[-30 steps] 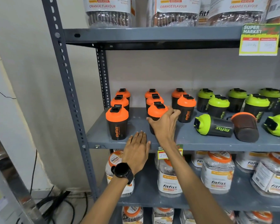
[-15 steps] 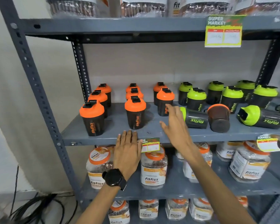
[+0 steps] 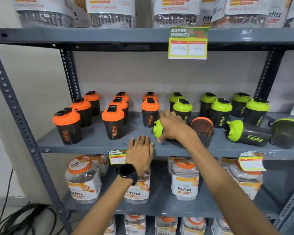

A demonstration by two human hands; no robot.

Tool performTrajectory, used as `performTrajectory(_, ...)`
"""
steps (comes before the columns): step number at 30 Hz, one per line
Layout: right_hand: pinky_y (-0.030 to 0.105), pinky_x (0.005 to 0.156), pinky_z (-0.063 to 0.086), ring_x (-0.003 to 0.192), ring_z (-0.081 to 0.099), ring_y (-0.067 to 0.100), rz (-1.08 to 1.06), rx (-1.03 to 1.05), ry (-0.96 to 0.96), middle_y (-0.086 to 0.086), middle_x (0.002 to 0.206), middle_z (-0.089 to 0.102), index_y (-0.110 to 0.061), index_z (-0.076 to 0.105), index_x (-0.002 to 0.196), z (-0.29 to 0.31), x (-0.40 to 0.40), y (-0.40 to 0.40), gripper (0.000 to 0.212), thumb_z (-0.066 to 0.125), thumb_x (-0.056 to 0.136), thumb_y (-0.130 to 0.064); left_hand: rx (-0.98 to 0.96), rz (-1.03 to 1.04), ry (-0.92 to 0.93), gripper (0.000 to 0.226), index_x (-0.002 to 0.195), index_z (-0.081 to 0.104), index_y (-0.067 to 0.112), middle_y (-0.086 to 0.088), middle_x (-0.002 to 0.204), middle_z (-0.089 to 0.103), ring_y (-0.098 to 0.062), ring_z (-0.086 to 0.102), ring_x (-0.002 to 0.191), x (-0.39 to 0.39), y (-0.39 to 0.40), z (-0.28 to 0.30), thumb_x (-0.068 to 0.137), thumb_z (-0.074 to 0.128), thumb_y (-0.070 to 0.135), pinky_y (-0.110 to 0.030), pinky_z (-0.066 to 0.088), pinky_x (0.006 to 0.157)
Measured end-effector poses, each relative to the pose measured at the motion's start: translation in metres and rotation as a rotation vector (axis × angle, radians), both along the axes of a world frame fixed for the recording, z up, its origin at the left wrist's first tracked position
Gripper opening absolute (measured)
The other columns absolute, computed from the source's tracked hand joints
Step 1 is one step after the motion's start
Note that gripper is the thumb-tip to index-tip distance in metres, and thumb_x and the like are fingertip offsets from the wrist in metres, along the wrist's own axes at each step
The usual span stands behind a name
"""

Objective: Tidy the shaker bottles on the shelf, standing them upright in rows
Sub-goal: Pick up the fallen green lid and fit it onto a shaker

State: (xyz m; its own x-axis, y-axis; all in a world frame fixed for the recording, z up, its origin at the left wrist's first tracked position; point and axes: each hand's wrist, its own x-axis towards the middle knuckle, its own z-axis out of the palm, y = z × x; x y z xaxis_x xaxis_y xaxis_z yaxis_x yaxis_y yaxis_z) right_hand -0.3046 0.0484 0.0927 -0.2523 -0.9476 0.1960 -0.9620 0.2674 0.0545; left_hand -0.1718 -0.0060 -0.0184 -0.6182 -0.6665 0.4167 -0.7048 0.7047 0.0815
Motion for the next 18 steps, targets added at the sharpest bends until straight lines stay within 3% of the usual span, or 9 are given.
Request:
performTrajectory(4, 0.049, 0.1, 0.04, 0.129, 0.042, 0.037, 0.023, 0.088, 0.056, 0.017, 0.137, 0.045, -0.003, 0.039, 0.136, -0.006, -0.006, -0.011, 0.098, 0.089, 0.06, -0.041, 0.08, 0.012, -0.027, 0.051, 0.147, 0.032, 0.008, -0.012, 0.156, 0.034, -0.026, 0.028, 0.146, -0.007, -0.008, 0.004, 0.103, 0.02, 0.032, -0.046, 0.02, 0.119)
performTrajectory(8, 0.047, 0.098, 0.043, 0.125, 0.047, 0.036, 0.057, -0.04, 0.087, 0.016, 0.132, 0.051, -0.004, 0.042, 0.135, -0.016, -0.014, -0.014, 0.089, 0.087, 0.064, -0.034, 0.065, -0.002, -0.002, 0.054, 0.148, 0.032, 0.009, -0.011, 0.157, 0.033, -0.024, 0.027, 0.146, -0.004, -0.006, 0.003, 0.103, 0.016, 0.034, -0.044, 0.02, 0.12)
performTrajectory(10, 0.046, 0.098, 0.044, 0.125, 0.046, 0.035, 0.074, -0.111, 0.059, 0.015, 0.133, 0.05, -0.004, 0.041, 0.137, -0.021, -0.017, -0.012, 0.087, 0.084, 0.066, -0.033, 0.054, 0.004, 0.009, 0.064, 0.146, 0.035, 0.01, -0.01, 0.156, 0.036, -0.024, 0.029, 0.146, -0.003, -0.004, 0.003, 0.097, 0.005, 0.038, -0.043, 0.021, 0.12)
performTrajectory(12, 0.046, 0.101, 0.045, 0.128, 0.043, 0.035, 0.084, -0.212, -0.068, 0.015, 0.136, 0.046, -0.005, 0.037, 0.14, -0.021, -0.021, -0.007, 0.09, 0.081, 0.067, -0.031, 0.034, 0.0, 0.016, 0.076, 0.145, 0.037, 0.01, -0.011, 0.154, 0.039, -0.024, 0.032, 0.144, -0.004, -0.003, 0.003, 0.089, -0.004, 0.041, -0.043, 0.023, 0.119)
performTrajectory(18, 0.036, 0.107, 0.04, 0.129, 0.045, 0.032, -0.019, -0.588, -0.504, 0.012, 0.136, 0.038, -0.009, 0.035, 0.145, -0.005, -0.038, 0.019, 0.095, 0.082, 0.065, -0.033, 0.038, 0.005, 0.002, 0.062, 0.147, 0.035, 0.009, -0.011, 0.155, 0.037, -0.025, 0.03, 0.145, -0.004, -0.009, -0.003, 0.097, 0.01, 0.036, -0.043, 0.022, 0.119)
